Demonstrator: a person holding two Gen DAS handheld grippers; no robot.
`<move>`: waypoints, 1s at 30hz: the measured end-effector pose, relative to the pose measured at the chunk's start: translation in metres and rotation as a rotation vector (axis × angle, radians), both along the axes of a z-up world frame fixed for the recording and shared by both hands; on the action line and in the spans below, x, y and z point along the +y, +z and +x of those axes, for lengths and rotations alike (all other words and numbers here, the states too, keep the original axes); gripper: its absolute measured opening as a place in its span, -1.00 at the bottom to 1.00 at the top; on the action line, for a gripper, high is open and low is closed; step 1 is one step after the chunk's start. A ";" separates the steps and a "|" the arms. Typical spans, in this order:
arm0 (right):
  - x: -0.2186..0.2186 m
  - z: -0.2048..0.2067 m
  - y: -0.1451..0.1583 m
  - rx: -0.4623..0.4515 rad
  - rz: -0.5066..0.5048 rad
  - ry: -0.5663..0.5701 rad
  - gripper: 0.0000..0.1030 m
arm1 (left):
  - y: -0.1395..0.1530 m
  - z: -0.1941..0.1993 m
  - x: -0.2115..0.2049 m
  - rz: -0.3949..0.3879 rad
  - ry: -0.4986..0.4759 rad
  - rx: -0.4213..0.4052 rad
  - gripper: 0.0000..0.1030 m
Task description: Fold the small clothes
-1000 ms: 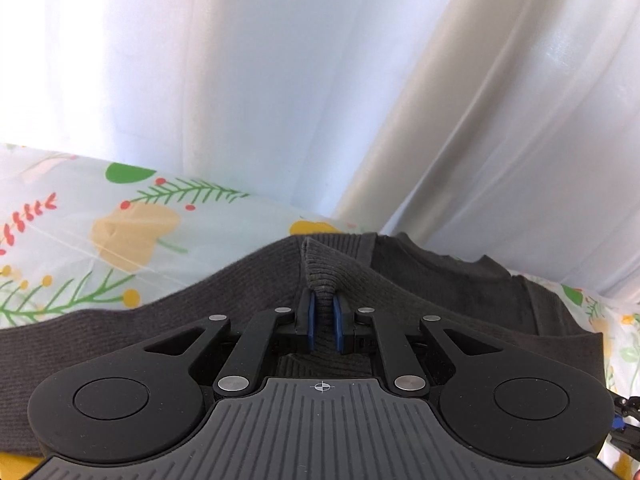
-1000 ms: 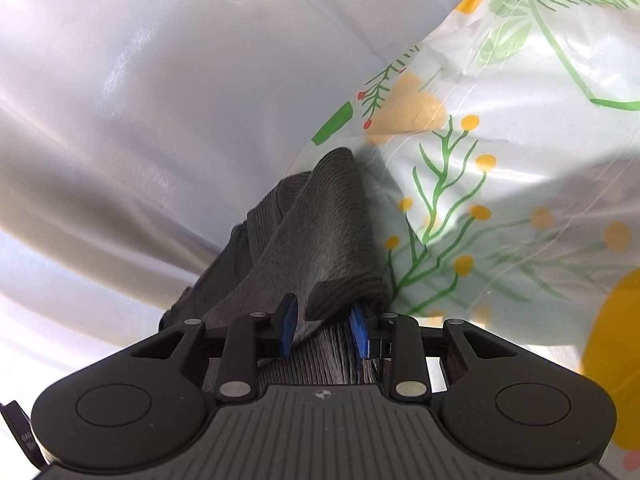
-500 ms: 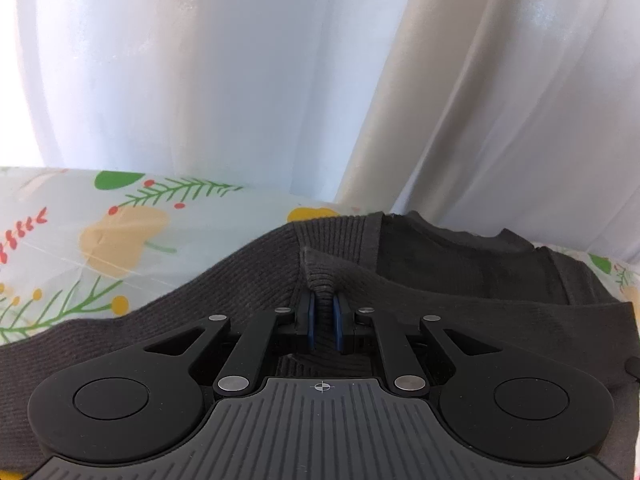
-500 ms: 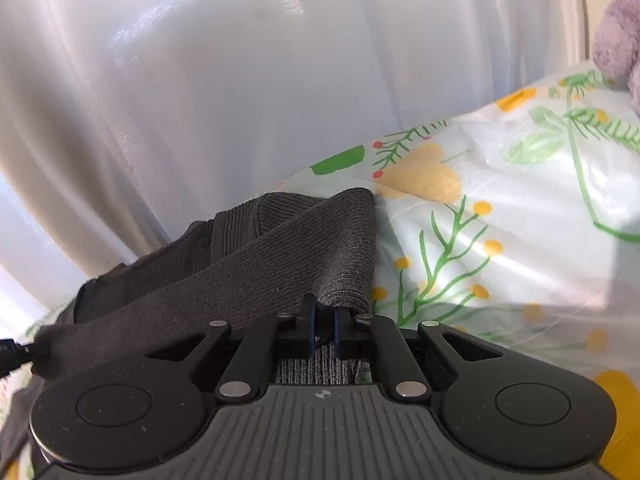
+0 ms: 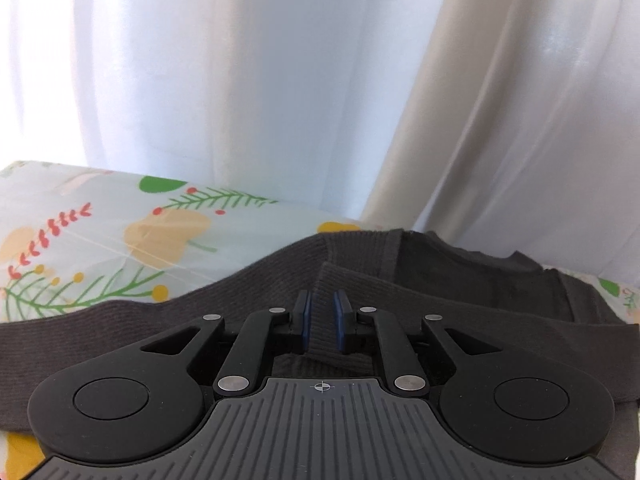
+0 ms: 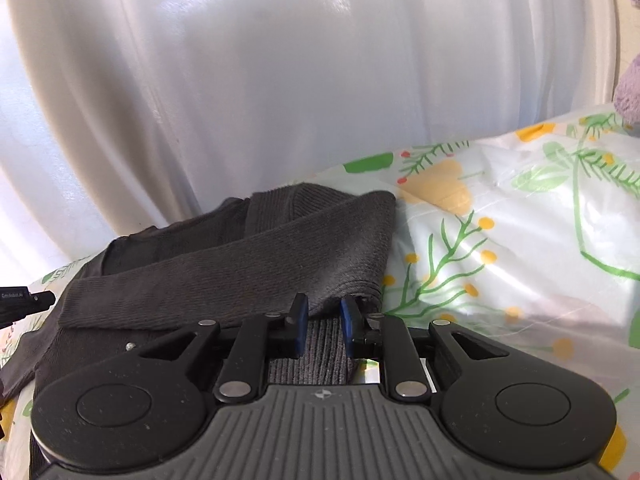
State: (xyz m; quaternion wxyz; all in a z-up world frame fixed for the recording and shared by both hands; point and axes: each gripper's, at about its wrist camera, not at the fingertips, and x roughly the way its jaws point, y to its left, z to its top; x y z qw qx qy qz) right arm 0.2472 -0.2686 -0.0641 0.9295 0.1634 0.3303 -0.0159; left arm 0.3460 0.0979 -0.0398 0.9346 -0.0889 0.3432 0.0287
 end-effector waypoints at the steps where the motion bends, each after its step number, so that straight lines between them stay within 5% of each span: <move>1: 0.003 0.002 0.001 -0.009 -0.010 0.004 -0.67 | -0.003 0.001 -0.005 -0.017 -0.024 0.007 -0.66; 5: 0.023 0.022 -0.002 -0.002 -0.073 0.046 -0.68 | -0.028 0.010 -0.023 -0.039 -0.064 0.068 -0.64; 12: 0.035 0.038 -0.021 0.010 -0.269 0.060 -0.92 | -0.035 0.018 -0.018 -0.054 -0.003 0.027 -0.63; 20: 0.032 0.035 -0.026 -0.038 -0.292 0.072 -0.90 | -0.034 0.010 -0.026 0.019 0.015 0.012 -0.63; 22: 0.030 0.029 -0.023 -0.044 -0.269 0.066 -0.88 | -0.026 -0.001 -0.019 0.007 0.045 0.023 -0.48; 25: 0.025 0.008 -0.012 -0.052 -0.185 0.039 -0.65 | -0.007 -0.037 0.009 -0.053 0.122 0.013 0.04; 30: 0.021 -0.053 -0.006 -0.049 -0.019 0.052 0.00 | 0.009 -0.123 0.101 -0.223 0.417 -0.069 0.29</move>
